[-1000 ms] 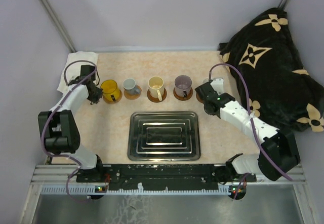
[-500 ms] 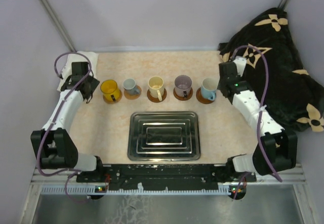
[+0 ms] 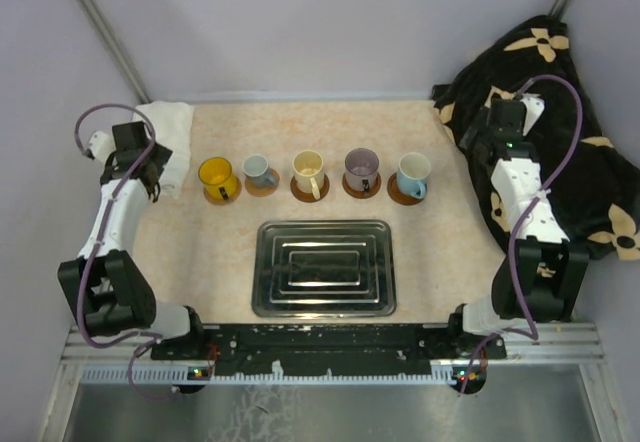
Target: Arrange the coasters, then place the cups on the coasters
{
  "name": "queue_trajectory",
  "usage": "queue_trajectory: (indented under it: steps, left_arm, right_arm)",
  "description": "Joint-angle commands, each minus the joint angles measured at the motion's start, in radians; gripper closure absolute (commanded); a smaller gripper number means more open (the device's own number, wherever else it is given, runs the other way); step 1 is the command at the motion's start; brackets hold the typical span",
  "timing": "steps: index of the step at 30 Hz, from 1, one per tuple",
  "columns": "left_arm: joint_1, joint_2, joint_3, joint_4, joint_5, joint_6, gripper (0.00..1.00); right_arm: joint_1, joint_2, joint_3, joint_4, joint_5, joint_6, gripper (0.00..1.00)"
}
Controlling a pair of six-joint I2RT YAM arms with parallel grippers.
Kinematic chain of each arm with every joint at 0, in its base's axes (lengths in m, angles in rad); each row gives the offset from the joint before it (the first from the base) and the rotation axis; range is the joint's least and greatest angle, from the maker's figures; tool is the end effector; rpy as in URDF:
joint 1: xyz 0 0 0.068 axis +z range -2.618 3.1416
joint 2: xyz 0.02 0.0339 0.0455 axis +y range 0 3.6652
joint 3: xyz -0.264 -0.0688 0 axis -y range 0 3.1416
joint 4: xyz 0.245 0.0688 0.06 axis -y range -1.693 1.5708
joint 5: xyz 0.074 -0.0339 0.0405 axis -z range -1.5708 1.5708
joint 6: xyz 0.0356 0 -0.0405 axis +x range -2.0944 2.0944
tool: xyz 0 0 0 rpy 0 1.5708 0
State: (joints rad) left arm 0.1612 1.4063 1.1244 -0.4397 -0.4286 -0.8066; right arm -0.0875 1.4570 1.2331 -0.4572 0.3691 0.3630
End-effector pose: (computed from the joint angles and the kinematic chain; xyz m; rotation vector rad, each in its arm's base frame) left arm 0.3023 0.0641 0.2931 -1.2197 1.8536 0.1392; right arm 0.3231 -0.0412 0.3124 0.6829 2.1028 -0.2630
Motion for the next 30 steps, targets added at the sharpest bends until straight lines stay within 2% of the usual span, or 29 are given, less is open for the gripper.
queue_trajectory:
  steps: [1,3,6,10,18,30]
  left_arm:
    - [0.087,-0.015,0.010,0.027,0.027,0.013,0.00]
    - [0.123,-0.032,-0.005,0.020,0.030,-0.005,0.00]
    - [0.148,-0.039,-0.004,0.023,0.013,0.047,0.00]
    - [0.149,-0.023,0.020,0.005,0.009,0.095,0.00]
    - [0.149,0.016,0.051,-0.101,-0.025,0.056,0.00]
    - [0.149,-0.008,0.021,-0.068,-0.003,0.064,0.00]
  right_arm:
    - [-0.050,-0.010,0.094,0.065,-0.029,-0.021,0.01]
    - [-0.051,-0.012,0.098,0.072,-0.001,-0.037,0.01]
    - [-0.057,-0.016,0.092,0.078,0.041,-0.059,0.01]
    - [-0.080,-0.018,0.080,0.087,0.020,-0.061,0.01]
    - [-0.079,0.000,0.075,0.106,-0.048,-0.035,0.01]
    - [-0.080,-0.027,0.045,0.126,-0.057,-0.045,0.01]
